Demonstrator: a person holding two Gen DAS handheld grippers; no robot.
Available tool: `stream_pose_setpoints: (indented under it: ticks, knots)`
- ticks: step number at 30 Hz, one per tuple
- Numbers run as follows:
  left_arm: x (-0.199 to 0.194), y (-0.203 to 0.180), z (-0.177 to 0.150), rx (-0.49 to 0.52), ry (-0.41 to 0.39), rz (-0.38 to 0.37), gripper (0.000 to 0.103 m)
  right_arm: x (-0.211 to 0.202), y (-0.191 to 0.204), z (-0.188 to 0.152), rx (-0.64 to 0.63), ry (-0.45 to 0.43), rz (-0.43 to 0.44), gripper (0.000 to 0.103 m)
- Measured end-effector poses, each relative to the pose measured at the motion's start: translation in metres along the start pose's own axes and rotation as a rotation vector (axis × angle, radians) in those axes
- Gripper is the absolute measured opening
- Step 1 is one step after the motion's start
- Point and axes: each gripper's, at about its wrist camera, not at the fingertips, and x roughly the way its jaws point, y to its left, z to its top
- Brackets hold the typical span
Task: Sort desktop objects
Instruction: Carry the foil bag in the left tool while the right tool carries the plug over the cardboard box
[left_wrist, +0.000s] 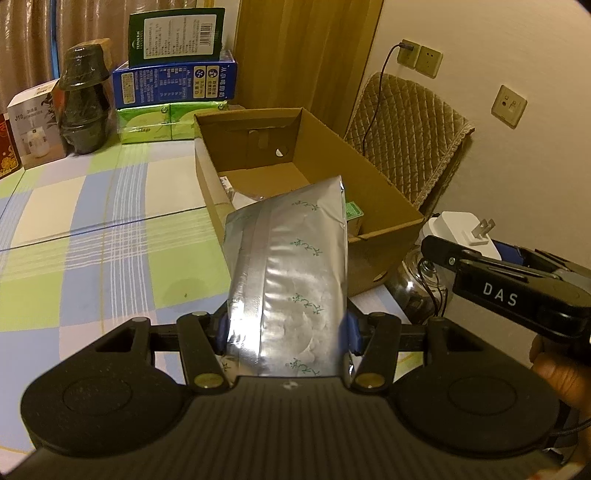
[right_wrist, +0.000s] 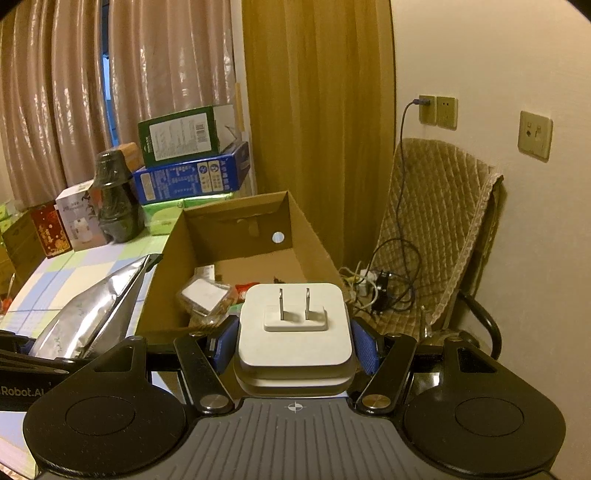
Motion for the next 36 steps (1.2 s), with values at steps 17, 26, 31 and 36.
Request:
stream_pose_setpoints:
  ticks: [17, 26, 31, 36]
  knots:
    - [0.014, -0.007, 0.023, 0.002, -0.017, -0.007, 0.051, 0.014, -0.009, 0.024, -0.043, -0.025, 0.000, 0.062]
    - [0.023, -0.008, 0.039, -0.016, -0.024, -0.012, 0.051, 0.031, -0.010, 0.038, -0.065, -0.021, 0.008, 0.062]
    - [0.030, -0.009, 0.049, -0.026, -0.027, -0.014, 0.051, 0.040, -0.009, 0.046, -0.078, -0.016, 0.024, 0.062]
    - [0.036, -0.008, 0.057, -0.033, -0.024, -0.017, 0.051, 0.049, -0.008, 0.052, -0.078, 0.000, 0.041, 0.062]
